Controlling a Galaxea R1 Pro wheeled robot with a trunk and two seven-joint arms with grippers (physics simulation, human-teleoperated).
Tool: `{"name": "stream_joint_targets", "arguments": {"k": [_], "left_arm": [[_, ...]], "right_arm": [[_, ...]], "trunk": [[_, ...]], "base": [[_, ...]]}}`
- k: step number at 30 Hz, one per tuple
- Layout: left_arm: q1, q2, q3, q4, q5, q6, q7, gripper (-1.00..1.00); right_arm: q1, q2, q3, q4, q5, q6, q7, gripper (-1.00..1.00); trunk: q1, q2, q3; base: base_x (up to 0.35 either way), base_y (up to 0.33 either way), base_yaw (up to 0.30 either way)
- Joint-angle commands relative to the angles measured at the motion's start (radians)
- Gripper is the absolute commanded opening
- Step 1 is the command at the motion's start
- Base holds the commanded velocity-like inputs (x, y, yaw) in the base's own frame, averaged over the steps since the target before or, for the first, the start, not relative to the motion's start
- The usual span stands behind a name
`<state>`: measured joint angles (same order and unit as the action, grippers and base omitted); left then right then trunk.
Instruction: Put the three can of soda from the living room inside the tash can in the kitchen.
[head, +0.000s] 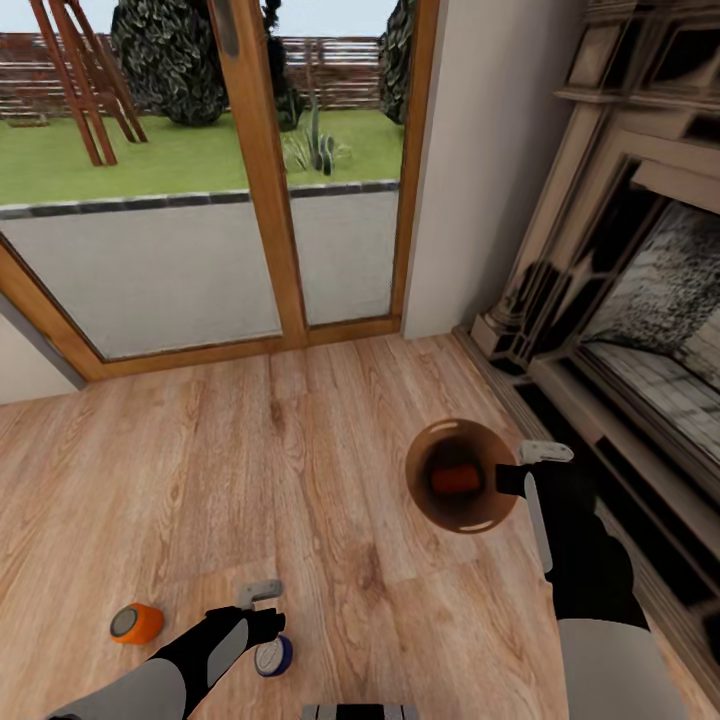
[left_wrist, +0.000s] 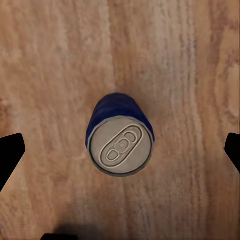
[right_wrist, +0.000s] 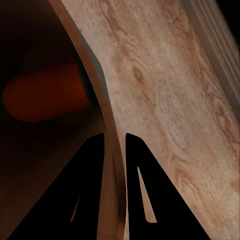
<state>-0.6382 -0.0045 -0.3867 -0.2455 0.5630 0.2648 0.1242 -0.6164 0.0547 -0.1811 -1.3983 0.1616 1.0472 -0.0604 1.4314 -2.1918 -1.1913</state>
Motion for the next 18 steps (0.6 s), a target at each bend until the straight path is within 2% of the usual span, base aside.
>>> {"name": "stream_joint_targets", "arguments": {"k": [1,16,18], "left_arm": [[0.0,0.0,0.0,0.0,0.0,0.0,0.0,1.0],[0.0,0.0,0.0,0.0,0.001,0.001,-0.001,1.0],[0.0,0.0,0.0,0.0,0.001,0.001,-0.001,1.0]], "right_arm": [[0.0,0.001,0.001,-0.001,-0.008,0.0,0.004,-1.0],[0.003,0.013,0.001,-0.002,-0.005,0.0,0.004,-1.0],[0.003,0.013,0.001,-0.002,-0.005,0.0,0.004,-1.0]], "trunk": [[0.004,-0.007,-0.003],[0.061,-0.112,-0.05],[0.061,-0.112,-0.05]], "base": [[0.0,0.0,0.0],[0.0,0.0,0.0],[0.0,0.0,0.0]]}}
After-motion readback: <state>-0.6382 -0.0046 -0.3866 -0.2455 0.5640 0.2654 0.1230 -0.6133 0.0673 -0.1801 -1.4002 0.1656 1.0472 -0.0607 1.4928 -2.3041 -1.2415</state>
